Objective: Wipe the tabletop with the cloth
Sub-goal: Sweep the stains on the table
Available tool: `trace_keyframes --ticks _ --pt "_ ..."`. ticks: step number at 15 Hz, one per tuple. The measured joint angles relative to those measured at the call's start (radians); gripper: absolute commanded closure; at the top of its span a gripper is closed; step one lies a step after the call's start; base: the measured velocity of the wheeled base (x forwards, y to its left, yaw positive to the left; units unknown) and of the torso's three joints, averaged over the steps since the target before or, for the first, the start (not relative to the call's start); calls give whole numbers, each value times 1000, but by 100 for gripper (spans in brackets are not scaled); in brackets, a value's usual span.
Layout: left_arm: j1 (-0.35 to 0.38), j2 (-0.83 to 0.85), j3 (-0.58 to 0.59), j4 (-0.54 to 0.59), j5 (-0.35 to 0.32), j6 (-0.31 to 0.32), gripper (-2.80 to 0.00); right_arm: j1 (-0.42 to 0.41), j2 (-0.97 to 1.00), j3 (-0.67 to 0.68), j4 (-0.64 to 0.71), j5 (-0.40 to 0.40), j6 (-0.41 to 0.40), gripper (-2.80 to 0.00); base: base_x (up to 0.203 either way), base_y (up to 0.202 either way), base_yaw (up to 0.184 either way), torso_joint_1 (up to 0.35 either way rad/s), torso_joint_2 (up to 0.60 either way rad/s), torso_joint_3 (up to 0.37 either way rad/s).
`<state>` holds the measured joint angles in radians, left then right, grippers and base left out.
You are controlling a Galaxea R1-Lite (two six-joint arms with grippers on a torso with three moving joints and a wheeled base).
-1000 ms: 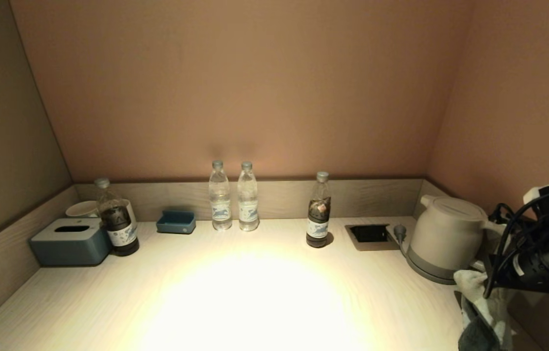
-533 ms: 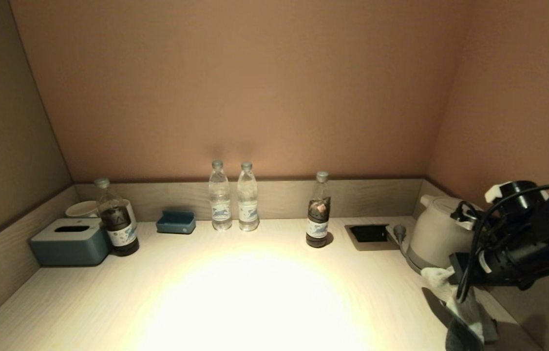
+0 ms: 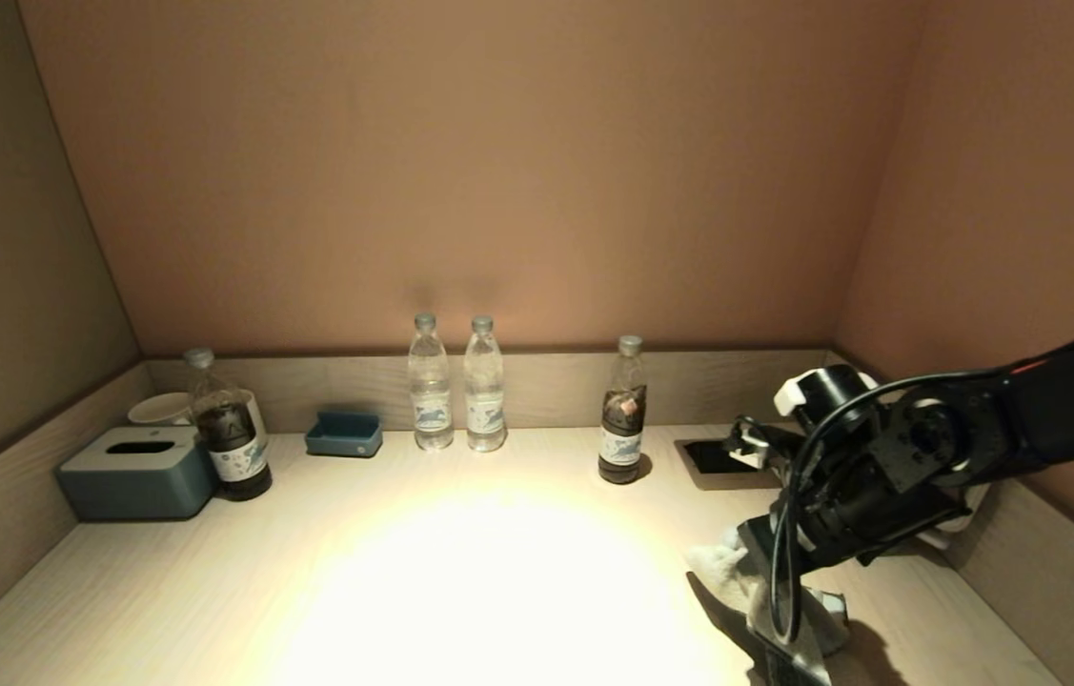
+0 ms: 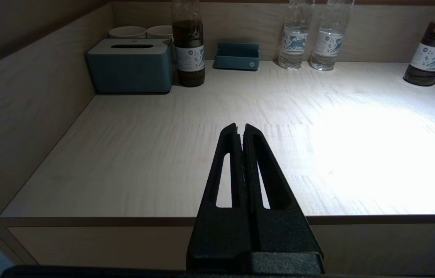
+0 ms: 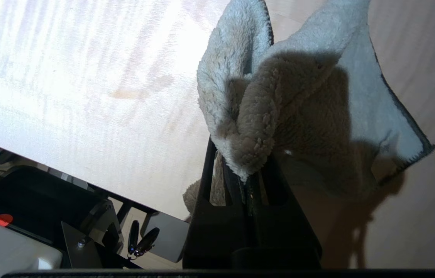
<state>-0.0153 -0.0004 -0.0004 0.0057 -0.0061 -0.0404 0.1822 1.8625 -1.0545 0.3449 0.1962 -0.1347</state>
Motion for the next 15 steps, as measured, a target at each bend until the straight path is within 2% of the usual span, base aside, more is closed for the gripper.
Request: trace_keyframes --ticks 6,15 --pt "0 0 0 0 0 0 0 145 88 -47 -1 -3 46 0 0 0 0 0 0 0" --pt "0 0 0 0 0 0 0 272 217 -179 3 -22 138 0 0 0 0 0 0 0"
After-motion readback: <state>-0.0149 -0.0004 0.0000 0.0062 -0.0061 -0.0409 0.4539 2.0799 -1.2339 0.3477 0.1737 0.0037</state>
